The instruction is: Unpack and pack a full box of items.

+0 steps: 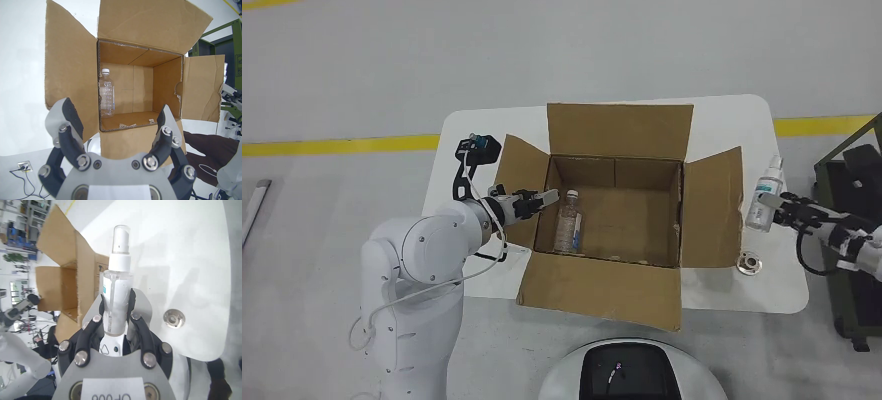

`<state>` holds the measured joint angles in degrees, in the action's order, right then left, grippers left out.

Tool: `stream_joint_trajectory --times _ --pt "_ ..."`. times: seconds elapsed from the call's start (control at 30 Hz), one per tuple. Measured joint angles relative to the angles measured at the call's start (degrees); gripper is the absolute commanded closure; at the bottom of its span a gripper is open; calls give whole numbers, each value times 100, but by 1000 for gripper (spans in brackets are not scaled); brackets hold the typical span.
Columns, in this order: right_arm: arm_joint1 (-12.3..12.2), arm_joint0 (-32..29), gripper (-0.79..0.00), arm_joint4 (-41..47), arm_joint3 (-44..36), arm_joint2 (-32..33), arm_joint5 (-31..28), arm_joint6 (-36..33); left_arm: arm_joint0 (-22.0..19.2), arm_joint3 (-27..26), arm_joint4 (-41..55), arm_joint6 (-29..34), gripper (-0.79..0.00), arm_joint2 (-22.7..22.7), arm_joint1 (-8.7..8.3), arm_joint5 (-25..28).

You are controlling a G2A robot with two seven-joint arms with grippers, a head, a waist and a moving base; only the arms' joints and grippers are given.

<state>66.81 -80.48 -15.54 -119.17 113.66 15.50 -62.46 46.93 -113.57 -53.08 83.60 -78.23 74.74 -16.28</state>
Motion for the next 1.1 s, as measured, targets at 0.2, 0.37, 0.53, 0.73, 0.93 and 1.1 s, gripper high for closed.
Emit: stream_joint_trajectory --times 0.2,0.37,0.53,0.73,0.93,1.1 --pt "-3 -86 0 1425 233 419 -449 91 0 0 0 0 -785 0 0 0" --pt "-51 -41 0 1778 259 473 -770 97 0 0 0 0 -785 0 0 0" --pt "-96 44 0 2163 208 311 -933 -47 0 0 0 0 -785 0 0 0" --pt "-177 416 0 2055 147 -306 -742 -214 0 0 0 0 -785 0 0 0" --pt "-240 1013 0 1595 145 -1266 -281 -207 0 0 0 0 -785 0 0 0" --pt "-263 1436 0 907 348 -2164 241 -31 0 0 0 0 -785 0 0 0"
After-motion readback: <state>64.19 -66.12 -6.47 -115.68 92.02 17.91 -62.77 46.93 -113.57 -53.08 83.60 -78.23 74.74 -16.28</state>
